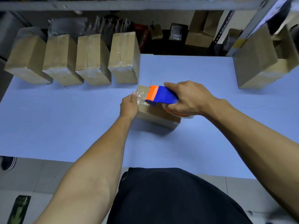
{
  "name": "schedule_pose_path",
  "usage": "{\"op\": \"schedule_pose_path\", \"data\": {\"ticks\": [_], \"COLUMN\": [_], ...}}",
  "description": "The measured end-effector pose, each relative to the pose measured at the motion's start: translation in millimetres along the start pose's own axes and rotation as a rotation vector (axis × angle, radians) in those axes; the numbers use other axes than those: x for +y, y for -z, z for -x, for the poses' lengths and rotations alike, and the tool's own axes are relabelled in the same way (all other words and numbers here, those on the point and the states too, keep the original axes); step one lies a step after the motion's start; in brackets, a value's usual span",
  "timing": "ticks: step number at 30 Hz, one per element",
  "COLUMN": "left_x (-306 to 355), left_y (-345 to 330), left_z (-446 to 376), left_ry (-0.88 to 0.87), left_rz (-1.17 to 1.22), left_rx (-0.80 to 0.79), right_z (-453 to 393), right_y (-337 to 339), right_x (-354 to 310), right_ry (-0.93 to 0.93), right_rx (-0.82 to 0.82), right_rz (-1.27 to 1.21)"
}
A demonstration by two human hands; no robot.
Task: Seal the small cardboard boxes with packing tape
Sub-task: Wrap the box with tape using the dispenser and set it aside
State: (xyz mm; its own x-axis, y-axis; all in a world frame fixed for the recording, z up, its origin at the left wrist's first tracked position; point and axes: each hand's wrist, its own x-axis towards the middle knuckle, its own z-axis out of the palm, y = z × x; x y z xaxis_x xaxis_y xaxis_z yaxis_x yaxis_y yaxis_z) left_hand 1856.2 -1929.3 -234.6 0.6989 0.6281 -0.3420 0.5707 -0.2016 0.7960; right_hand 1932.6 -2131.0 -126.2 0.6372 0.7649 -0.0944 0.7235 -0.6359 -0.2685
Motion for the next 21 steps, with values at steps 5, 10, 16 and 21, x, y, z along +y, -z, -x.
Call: {"op": "schedule_pose_path", "data": {"ticks": [5,10,16,21], "left_x": [-3.9,2.4,12.6,8.8], "left_y": [-3.4,-5.8,-8.4,-22.3], "left_z": [-1.6,9.5,16.0,27.5], "left_ry": [0.011,-0.013,-0.468,-0.854], "left_rz": [0.009,0.02,-0.46,-0.73], "left_rx": [0.042,0.08,0.162,-0.287], "right_z": [26.5,48.6,51.4,51.8], "right_y": [0.9,-16.5,-25.5,-26.3], "right_x": [26.4,49.9,56.2,58.6], "right_ry": [-0.039,-0.108,-0.082,-0.066], "right_rx": [-0.023,-0.077,-0.036,-0.035], "right_rz": [0.013,-0.011,-0.029,-0.037]}}
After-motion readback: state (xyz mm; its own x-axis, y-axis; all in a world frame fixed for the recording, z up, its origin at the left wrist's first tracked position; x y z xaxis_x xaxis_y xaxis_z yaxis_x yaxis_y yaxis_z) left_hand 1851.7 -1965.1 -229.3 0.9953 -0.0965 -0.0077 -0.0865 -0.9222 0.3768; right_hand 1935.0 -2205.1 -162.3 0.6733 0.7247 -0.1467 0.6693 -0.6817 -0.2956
